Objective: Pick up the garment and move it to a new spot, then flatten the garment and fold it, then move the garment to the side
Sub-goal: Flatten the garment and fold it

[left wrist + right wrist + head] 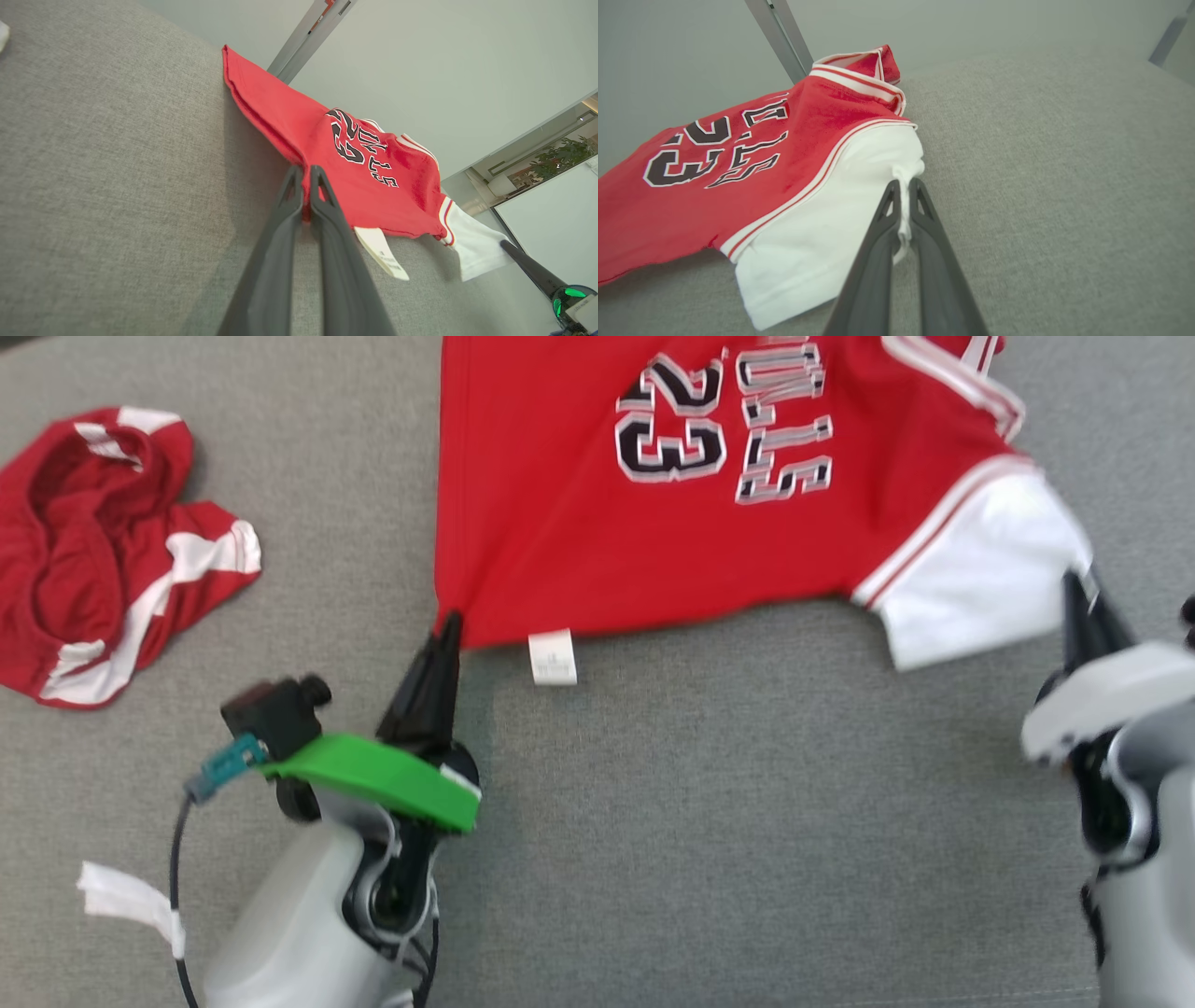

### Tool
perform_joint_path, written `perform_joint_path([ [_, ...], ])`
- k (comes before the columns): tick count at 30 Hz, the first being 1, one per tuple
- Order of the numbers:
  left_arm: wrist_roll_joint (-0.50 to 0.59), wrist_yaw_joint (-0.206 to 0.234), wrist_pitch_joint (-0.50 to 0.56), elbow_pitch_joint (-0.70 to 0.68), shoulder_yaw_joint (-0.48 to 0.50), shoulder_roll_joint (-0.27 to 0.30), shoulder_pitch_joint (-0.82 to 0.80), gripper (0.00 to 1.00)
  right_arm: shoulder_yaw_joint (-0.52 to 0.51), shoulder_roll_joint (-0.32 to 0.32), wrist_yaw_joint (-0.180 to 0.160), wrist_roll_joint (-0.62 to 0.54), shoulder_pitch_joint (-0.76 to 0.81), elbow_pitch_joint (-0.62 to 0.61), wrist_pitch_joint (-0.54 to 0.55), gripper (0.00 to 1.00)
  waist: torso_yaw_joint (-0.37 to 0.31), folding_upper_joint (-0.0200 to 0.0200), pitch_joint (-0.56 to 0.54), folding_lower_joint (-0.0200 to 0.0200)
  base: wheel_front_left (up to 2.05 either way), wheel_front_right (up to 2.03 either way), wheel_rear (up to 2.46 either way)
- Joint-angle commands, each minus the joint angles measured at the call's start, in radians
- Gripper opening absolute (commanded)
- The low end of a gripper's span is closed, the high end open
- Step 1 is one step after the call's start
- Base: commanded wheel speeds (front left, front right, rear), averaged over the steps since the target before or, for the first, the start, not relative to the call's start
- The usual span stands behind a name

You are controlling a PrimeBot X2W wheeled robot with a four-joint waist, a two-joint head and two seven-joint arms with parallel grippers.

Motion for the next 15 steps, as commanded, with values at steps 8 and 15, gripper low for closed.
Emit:
perform_joint_path([
  [8, 0.026, 0.026, 0.007, -0.01, -0.026, 0.043, 0.171, 0.0, -0.093, 0.094, -0.001, -0.096, 0.254, -0.239, 0.306, 0.0, -0.025, 0.0, -0.203, 0.0001, 0.0, 0.0, 0.0],
  [15, 0.016, 0.092, 0.033, -0.065, -0.039, 0.06, 0.28, 0.0, -0.147, 0.097, -0.001, -0.047, 0.381, -0.341, 0.446, 0.0, -0.021, 0.0, -0.231, 0.0001, 0.0, 0.0, 0.0],
])
